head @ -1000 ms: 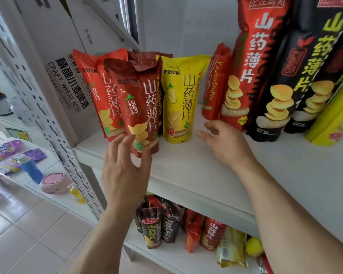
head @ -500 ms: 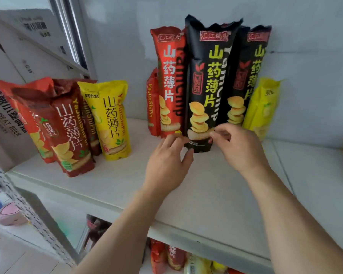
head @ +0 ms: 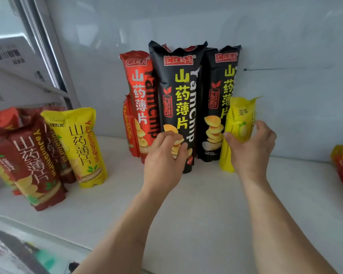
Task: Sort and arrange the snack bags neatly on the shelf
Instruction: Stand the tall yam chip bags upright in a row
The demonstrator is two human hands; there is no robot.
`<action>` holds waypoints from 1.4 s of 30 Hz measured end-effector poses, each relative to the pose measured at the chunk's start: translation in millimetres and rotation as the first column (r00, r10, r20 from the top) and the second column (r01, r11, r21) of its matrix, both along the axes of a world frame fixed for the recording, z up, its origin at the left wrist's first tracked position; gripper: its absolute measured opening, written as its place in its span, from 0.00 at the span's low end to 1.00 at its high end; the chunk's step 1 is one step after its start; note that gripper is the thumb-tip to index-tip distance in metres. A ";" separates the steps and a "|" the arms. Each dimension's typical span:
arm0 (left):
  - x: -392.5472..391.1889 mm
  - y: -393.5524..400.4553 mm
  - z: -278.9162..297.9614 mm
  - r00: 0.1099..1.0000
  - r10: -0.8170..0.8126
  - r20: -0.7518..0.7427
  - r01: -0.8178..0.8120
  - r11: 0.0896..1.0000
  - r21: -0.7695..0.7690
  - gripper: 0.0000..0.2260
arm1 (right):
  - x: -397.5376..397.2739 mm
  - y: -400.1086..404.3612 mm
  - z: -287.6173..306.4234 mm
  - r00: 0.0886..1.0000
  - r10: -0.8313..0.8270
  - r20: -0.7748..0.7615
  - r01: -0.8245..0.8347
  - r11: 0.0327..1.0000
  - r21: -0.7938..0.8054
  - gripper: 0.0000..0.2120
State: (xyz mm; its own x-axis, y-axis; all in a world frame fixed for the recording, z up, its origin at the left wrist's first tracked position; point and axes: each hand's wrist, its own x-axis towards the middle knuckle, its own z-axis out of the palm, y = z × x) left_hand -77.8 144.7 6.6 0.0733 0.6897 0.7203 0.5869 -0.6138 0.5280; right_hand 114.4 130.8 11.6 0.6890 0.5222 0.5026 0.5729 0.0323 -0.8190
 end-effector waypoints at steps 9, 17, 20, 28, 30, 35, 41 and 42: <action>0.3 2.1 -0.7 0.996 0.002 0.084 0.003 0.999 -0.050 0.09 | 0.6 6.9 -9.9 0.995 0.079 -0.067 -0.087 0.988 -0.129 0.49; -13.8 -13.1 -3.8 0.977 0.040 0.207 -0.015 0.993 -0.117 0.07 | -17.7 -21.4 -10.6 0.993 0.112 -0.022 -0.114 0.976 -0.186 0.39; -21.3 -20.5 -2.7 0.964 0.063 0.259 -0.021 0.986 -0.165 0.06 | -26.7 -33.6 -11.2 0.971 0.205 -0.121 -0.222 0.962 -0.157 0.39; -56.5 -24.6 8.4 0.968 0.082 0.235 -0.035 0.979 -0.199 0.03 | -82.7 -50.9 -15.8 0.959 0.274 -0.074 -0.283 0.939 -0.194 0.52; -69.1 -23.4 15.3 0.971 0.074 0.228 -0.033 0.984 -0.176 0.05 | -97.7 -50.5 -15.0 0.956 0.286 -0.069 -0.294 0.934 -0.203 0.52; -111.7 -15.1 30.3 0.983 0.049 0.176 -0.022 0.989 -0.149 0.07 | -142.9 -44.4 -15.4 0.953 0.294 -0.080 -0.304 0.930 -0.207 0.52; -174.3 -6.3 43.1 0.992 -0.036 0.125 0.052 0.991 -0.124 0.05 | -208.5 -24.3 -19.7 0.943 0.318 -0.099 -0.333 0.913 -0.236 0.53; -183.7 -5.3 46.2 0.991 -0.060 0.119 0.074 0.991 -0.115 0.04 | -217.6 -23.1 -22.6 0.935 0.338 -0.112 -0.356 0.899 -0.254 0.53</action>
State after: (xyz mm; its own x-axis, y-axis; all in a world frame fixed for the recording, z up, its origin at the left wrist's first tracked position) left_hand -261.5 139.5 52.8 0.0439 0.7674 0.6397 0.4777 -0.5785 0.6612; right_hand -103.2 107.7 -11.0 0.4656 0.8417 0.2733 0.5118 -0.0042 -0.8591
